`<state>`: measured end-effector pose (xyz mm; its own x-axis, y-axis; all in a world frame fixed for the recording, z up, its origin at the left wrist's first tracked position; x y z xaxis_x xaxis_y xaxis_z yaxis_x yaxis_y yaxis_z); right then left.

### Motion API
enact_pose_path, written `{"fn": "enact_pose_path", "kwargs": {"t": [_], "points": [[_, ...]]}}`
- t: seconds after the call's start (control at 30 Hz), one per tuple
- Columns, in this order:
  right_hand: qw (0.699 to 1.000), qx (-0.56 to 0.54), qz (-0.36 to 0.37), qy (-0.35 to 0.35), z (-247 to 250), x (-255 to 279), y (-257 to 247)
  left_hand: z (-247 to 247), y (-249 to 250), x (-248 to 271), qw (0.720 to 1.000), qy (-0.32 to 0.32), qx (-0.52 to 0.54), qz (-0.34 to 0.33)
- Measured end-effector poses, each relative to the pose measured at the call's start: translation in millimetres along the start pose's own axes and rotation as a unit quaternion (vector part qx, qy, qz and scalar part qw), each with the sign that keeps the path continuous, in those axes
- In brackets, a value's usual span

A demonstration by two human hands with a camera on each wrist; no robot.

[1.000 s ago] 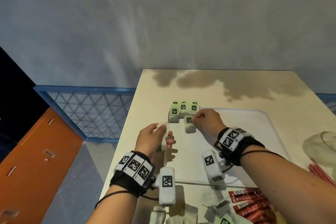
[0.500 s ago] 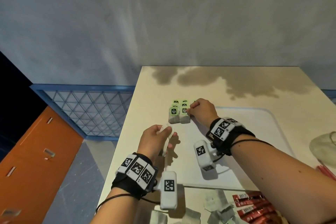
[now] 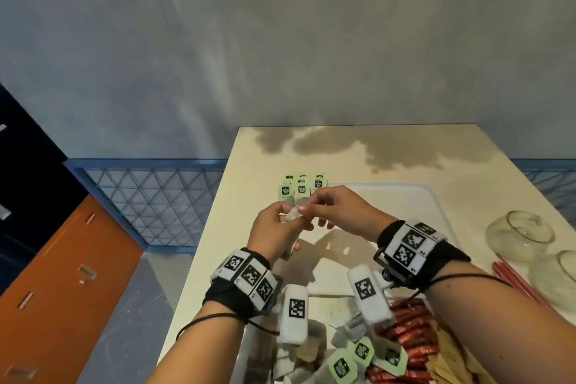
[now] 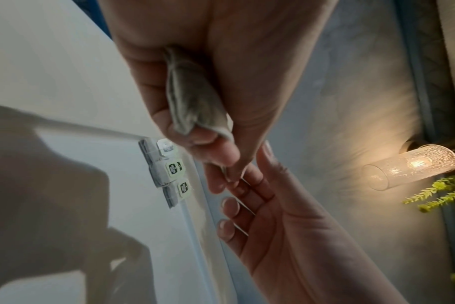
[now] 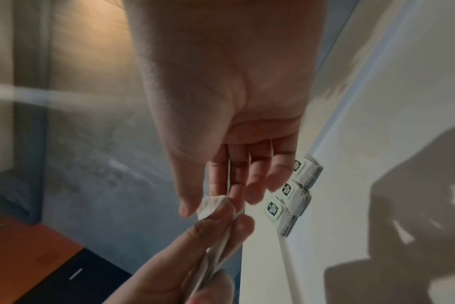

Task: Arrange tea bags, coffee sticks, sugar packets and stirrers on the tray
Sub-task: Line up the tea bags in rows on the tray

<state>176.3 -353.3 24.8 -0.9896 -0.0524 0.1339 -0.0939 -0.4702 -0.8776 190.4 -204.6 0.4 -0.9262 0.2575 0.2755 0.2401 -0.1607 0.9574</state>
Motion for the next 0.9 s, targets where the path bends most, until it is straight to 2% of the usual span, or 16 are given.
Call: {"fn": "enact_pose_path", "kwargs": {"t": [0.13, 0.2, 0.3, 0.47, 0.53, 0.67, 0.8, 0.9], "points": [[0.999, 0.024, -0.002, 0.04, 13.7, 22.1, 2.9, -14.2, 2.4, 16.1, 0.999, -0.012, -0.034, -0.032], [0.996, 0.027, -0.018, 0.083, 24.1, 29.2, 7.0, -13.2, 3.9, 19.9, 0.989, 0.038, -0.124, -0.071], [0.99, 0.022, -0.051, 0.13, 40.3, 45.7, 15.0, -16.0, 6.5, 34.3, 0.952, 0.127, -0.252, -0.122], [0.988, -0.001, -0.075, 0.133, 42.6, 62.5, 20.3, -59.8, 9.1, 59.2, 0.941, 0.08, -0.289, -0.157], [0.99, -0.013, -0.072, 0.118, 38.0, 65.4, 17.9, -68.4, 12.1, 64.3, 0.931, 0.095, -0.311, -0.167], [0.994, -0.032, -0.062, 0.08, 32.3, 65.0, 15.8, -60.2, 12.9, 59.1, 0.926, 0.111, -0.321, -0.166], [0.994, -0.024, -0.044, 0.094, 33.9, 56.1, 18.8, -43.2, 12.6, 41.3, 0.936, 0.092, -0.301, -0.16], [0.997, -0.007, -0.033, 0.073, 27.7, 44.6, 21.0, -37.1, 13.3, 27.1, 0.947, 0.061, -0.275, -0.157]]}}
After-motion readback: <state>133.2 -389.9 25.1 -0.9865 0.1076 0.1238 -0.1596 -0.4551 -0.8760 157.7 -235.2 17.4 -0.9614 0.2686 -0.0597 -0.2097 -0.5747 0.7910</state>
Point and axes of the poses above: each hand's wrist, its own x-axis away from the middle knuckle, its own z-axis out of the back of the hand, y = z × x, the point moved 5 cm from there along -x, towards the middle knuckle, and after that the axes turned 4 degrees about x, right-handed, at the moved point
